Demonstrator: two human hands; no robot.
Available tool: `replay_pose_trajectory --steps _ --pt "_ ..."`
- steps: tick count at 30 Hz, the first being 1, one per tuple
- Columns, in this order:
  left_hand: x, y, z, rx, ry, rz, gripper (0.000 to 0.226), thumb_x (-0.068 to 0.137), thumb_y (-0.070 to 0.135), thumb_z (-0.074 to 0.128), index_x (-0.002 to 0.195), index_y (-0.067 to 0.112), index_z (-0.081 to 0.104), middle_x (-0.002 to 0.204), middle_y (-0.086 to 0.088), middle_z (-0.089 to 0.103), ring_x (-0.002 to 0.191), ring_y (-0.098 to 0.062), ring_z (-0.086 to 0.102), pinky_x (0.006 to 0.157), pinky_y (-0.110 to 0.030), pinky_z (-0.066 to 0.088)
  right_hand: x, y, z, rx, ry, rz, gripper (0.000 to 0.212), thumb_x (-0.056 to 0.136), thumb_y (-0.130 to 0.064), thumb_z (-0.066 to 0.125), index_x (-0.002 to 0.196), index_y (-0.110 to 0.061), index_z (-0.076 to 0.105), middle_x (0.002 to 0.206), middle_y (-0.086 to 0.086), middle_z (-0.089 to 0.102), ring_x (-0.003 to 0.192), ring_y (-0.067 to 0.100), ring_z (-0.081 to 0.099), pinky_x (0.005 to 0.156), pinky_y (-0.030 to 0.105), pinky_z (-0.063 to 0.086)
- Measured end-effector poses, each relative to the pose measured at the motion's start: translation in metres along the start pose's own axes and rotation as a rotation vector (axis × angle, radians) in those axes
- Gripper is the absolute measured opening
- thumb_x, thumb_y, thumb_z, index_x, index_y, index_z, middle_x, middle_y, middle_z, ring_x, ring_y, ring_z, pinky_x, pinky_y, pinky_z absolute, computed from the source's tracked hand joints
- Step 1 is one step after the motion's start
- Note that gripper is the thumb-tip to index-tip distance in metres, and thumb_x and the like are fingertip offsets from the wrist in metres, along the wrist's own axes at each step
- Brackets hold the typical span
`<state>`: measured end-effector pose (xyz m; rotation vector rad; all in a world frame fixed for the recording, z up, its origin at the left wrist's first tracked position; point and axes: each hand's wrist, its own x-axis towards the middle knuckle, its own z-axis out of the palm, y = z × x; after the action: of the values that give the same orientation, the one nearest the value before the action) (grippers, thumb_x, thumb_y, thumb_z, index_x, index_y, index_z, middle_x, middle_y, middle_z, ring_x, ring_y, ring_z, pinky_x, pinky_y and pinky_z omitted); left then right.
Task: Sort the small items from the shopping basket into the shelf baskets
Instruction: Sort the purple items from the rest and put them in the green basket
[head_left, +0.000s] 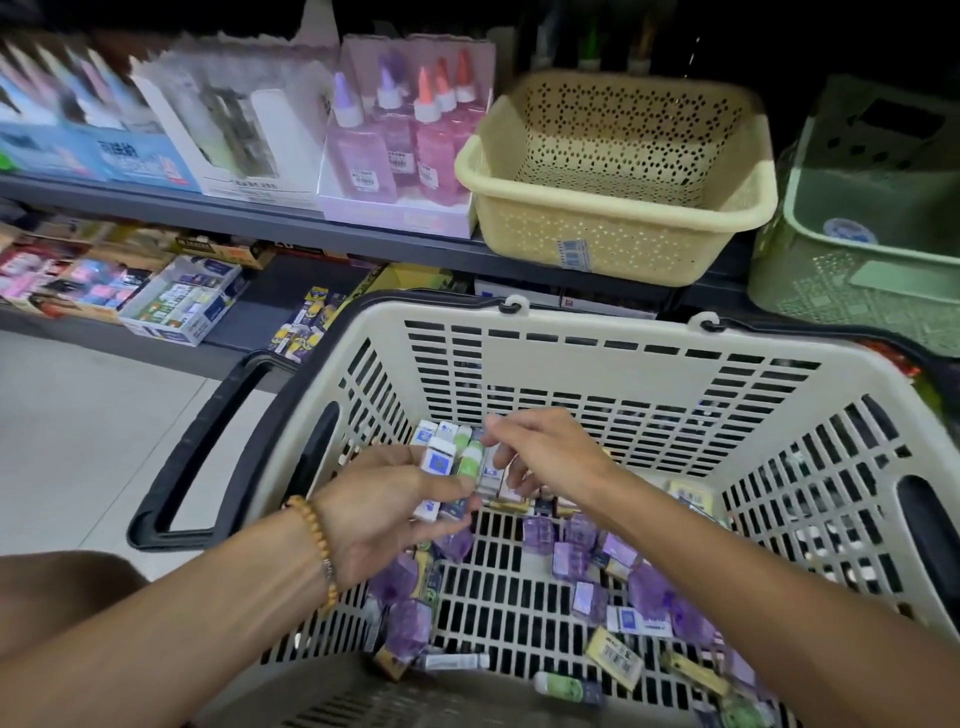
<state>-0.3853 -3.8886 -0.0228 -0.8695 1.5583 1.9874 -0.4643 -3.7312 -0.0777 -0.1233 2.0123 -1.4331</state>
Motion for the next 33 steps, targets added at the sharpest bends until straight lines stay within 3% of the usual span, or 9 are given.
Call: replay_pose_trajectory --steps 4,9,14,19,21,23,26,29,33 --pt "-0.002 -0.001 0.002 0.026 0.000 0.018 0.027 0.078 -0.002 0.071 0.104 -0.003 0.066 0.099 -0.015 0.074 0.092 -0.025 0.072 0.072 -0.029 0.061 -0.017 -0.011 -0.001 -0.038 -0.214 -0.060 0.016 0.090 -0.033 0.068 0.093 -0.018 0.072 0.072 -0.001 0.069 0.057 0.006 0.058 0.054 0.018 0.049" --pt "0.000 0.000 -0.002 -0.054 0.119 0.052 0.012 0.086 -0.001 0.065 0.098 -0.004 0.065 0.086 -0.017 0.075 0.086 -0.027 0.073 0.072 -0.031 0.061 -0.010 0.001 -0.025 0.160 -0.040 0.094 0.019 0.095 -0.021 0.061 0.092 -0.003 0.066 0.073 0.006 0.065 0.055 0.012 0.060 0.054 0.023 0.050" --pt "-0.001 0.002 -0.003 0.025 0.174 0.076 0.017 0.091 0.007 0.064 0.106 0.002 0.058 0.081 -0.011 0.071 0.081 -0.028 0.074 0.065 -0.034 0.062 0.011 0.018 -0.021 -0.058 0.085 0.186 0.022 0.095 -0.018 0.063 0.087 0.002 0.067 0.072 0.011 0.067 0.054 0.013 0.064 0.052 0.023 0.053" --pt "-0.001 0.002 -0.002 0.105 0.186 0.093 0.011 0.092 0.004 0.061 0.102 0.002 0.063 0.088 -0.012 0.071 0.076 -0.022 0.069 0.059 -0.027 0.059 0.027 0.017 -0.001 0.005 0.121 0.213 0.015 0.095 0.003 0.052 0.093 -0.006 0.064 0.095 0.016 0.071 0.069 0.020 0.069 0.071 0.036 0.059" --pt "-0.001 0.002 -0.002 0.116 0.189 0.097 0.011 0.091 0.001 0.061 0.102 0.002 0.063 0.089 -0.014 0.073 0.077 -0.022 0.070 0.061 -0.027 0.060 0.024 0.015 0.001 0.036 0.125 0.189 0.014 0.099 -0.004 0.049 0.101 -0.011 0.060 0.095 0.011 0.071 0.070 0.016 0.069 0.074 0.036 0.058" --pt "0.000 0.002 -0.002 0.115 0.194 0.100 0.013 0.090 0.002 0.062 0.103 0.002 0.064 0.090 -0.015 0.074 0.076 -0.023 0.072 0.062 -0.027 0.060 0.014 0.009 -0.002 0.006 0.124 0.098 0.018 0.100 -0.028 0.053 0.102 -0.015 0.066 0.087 0.004 0.070 0.066 0.012 0.064 0.071 0.033 0.056" --pt "0.001 0.001 -0.001 0.118 0.168 0.116 0.014 0.089 0.005 0.064 0.103 0.003 0.066 0.089 -0.015 0.075 0.073 -0.021 0.073 0.063 -0.026 0.058 -0.007 -0.007 -0.003 0.041 -0.079 -0.030 0.033 0.089 -0.049 0.063 0.092 -0.019 0.074 0.075 0.000 0.068 0.060 0.011 0.060 0.059 0.022 0.051" --pt "0.000 -0.001 0.002 0.121 0.104 0.135 0.012 0.090 0.007 0.064 0.100 0.004 0.067 0.086 -0.013 0.076 0.075 -0.021 0.074 0.064 -0.024 0.058 -0.017 -0.013 0.001 0.048 -0.212 -0.047 0.015 0.090 -0.031 0.069 0.084 -0.019 0.074 0.070 0.001 0.068 0.055 0.009 0.058 0.053 0.018 0.048" --pt "-0.002 -0.002 0.003 0.144 0.181 0.166 0.020 0.091 0.026 0.064 0.098 0.007 0.065 0.078 -0.006 0.073 0.064 -0.018 0.071 0.052 -0.023 0.056 -0.012 -0.002 -0.018 0.143 -0.134 0.031 0.012 0.094 -0.016 0.063 0.087 -0.012 0.071 0.071 0.003 0.067 0.057 0.013 0.060 0.058 0.025 0.053"
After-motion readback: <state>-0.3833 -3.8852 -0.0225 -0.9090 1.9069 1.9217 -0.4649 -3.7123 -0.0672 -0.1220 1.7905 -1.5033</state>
